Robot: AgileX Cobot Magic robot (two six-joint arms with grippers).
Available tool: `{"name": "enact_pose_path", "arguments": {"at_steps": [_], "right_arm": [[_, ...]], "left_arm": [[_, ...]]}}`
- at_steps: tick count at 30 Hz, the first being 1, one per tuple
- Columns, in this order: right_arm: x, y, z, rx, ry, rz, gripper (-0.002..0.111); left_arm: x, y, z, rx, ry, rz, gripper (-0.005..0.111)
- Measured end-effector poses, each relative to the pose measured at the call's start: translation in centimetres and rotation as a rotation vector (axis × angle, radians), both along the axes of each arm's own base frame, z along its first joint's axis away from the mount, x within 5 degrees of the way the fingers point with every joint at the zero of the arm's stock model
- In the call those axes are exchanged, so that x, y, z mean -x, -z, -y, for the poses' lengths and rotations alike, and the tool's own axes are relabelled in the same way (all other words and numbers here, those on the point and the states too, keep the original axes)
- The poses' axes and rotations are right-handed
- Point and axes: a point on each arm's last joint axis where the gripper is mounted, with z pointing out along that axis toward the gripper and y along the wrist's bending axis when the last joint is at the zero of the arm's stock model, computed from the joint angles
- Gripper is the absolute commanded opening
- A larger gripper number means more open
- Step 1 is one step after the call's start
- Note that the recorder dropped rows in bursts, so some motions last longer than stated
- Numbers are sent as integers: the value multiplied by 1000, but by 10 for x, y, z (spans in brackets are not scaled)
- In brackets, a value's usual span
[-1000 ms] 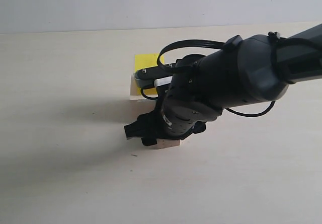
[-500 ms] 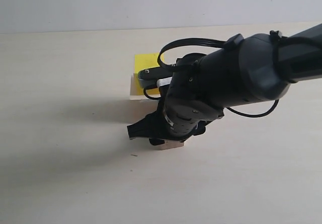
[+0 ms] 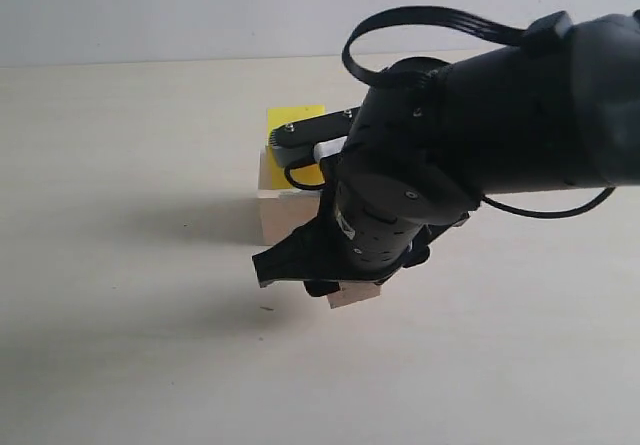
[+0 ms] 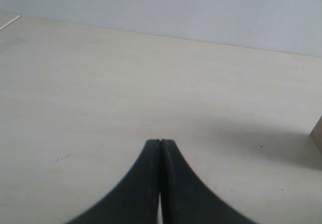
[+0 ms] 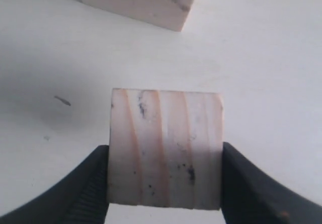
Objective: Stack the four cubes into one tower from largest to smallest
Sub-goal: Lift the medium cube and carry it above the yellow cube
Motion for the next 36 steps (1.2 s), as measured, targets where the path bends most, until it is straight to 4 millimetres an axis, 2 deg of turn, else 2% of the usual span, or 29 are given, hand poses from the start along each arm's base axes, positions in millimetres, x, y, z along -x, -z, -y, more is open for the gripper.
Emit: {"name": "enact_pose_path", "arguments": {"at_steps": [6, 11, 15, 18, 21, 24, 32, 36], "right_arm": [[17, -25, 22, -9, -10, 37, 0], [24, -62, 39, -57, -12, 140, 0], [22, -95, 54, -122, 44, 223, 0], [15, -117, 58, -150, 84, 258, 0], [9, -140, 50, -201, 80, 287, 0], [0, -153, 35, -229, 52, 279, 0], [-32, -153, -7, -174, 7, 240, 0], [-44, -152, -21, -147, 6, 229, 0]], "left_arm": [[0, 0, 0, 0, 0, 0, 0], [0, 0, 0, 0, 0, 0, 0], [0, 0, 0, 0, 0, 0, 0], [0, 0, 0, 0, 0, 0, 0], [0, 0, 0, 0, 0, 0, 0], [0, 0, 0, 0, 0, 0, 0], [0, 0, 0, 0, 0, 0, 0], [0, 0, 0, 0, 0, 0, 0]]}}
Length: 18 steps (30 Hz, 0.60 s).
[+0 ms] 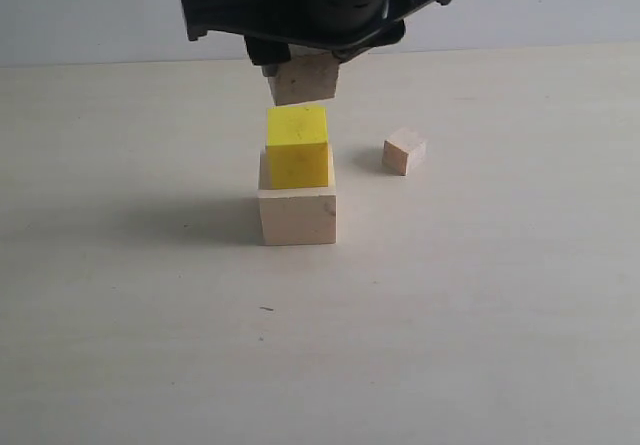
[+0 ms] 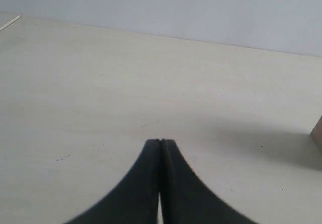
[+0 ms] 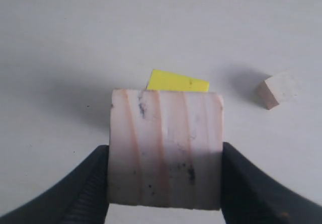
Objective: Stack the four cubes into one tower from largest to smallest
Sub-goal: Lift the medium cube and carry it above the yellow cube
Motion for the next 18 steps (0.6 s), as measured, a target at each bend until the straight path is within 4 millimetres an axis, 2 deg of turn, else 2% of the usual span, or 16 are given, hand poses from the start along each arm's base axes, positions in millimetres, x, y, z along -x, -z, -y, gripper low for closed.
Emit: {"name": "enact_pose_path", "arguments": {"at_steps": [10, 18], "right_arm": [[-23, 7, -19, 58, 41, -35, 0], [-37, 19, -13, 33, 123, -98, 0]], "left_arm": [[0, 0, 0, 0, 0, 0, 0], [0, 0, 0, 0, 0, 0, 0]]}}
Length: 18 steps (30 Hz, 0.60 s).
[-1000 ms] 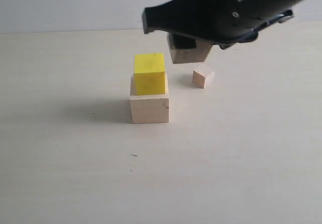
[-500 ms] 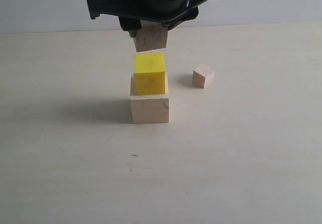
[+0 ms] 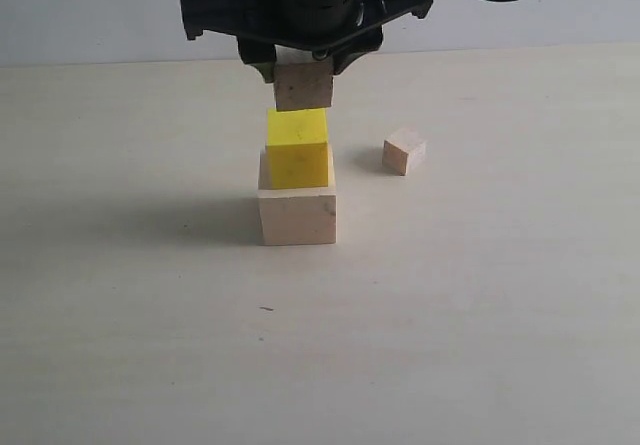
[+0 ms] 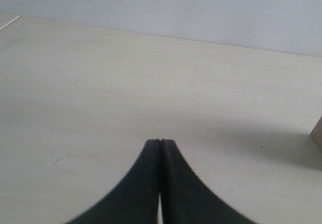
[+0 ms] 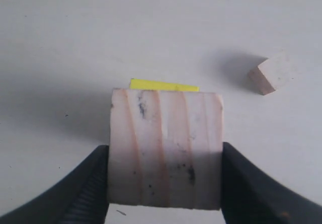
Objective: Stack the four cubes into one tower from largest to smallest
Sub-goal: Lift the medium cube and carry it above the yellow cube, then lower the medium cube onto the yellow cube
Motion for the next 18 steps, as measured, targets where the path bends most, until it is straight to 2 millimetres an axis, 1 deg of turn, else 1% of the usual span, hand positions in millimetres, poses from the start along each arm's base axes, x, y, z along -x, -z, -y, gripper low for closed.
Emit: {"name": "enact_pose_path", "arguments": {"at_steps": [5, 11, 18], "right_arm": [[-2, 1, 1, -1, 10, -1, 0], [-15, 19, 2, 13, 26, -49, 0], [-17, 22, -2, -29, 12, -49, 0]], "left_arm": [[0, 0, 0, 0, 0, 0, 0], [0, 0, 0, 0, 0, 0, 0], [0, 0, 0, 0, 0, 0, 0]]}}
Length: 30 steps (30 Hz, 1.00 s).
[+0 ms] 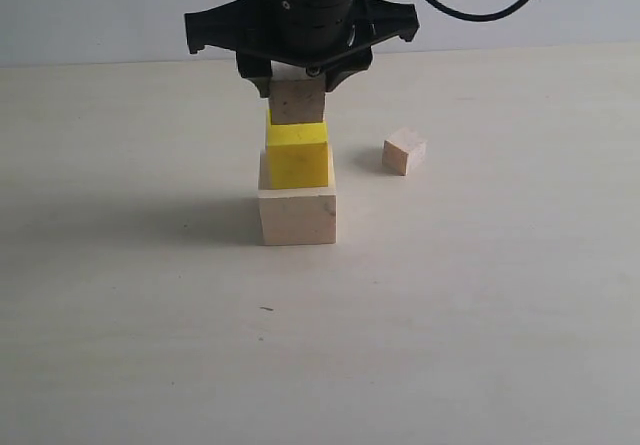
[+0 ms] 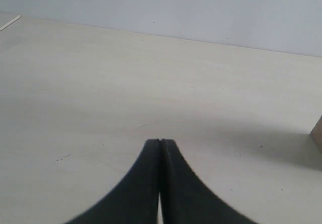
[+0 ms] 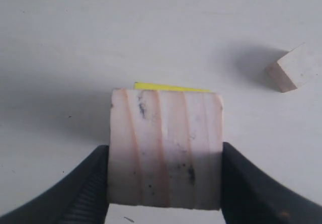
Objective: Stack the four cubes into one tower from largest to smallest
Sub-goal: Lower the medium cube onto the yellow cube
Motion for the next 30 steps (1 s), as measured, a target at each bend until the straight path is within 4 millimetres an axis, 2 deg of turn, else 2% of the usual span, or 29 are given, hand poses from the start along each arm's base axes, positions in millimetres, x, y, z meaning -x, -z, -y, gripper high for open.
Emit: {"name": "enact_pose_path", "arguments": {"at_steps": [13, 30], "right_arm": [[-5, 11, -2, 8, 10, -20, 0], [-5, 11, -1, -3, 50, -32, 0]], "left_arm": [[0, 0, 0, 0, 0, 0, 0], [0, 0, 0, 0, 0, 0, 0]]}}
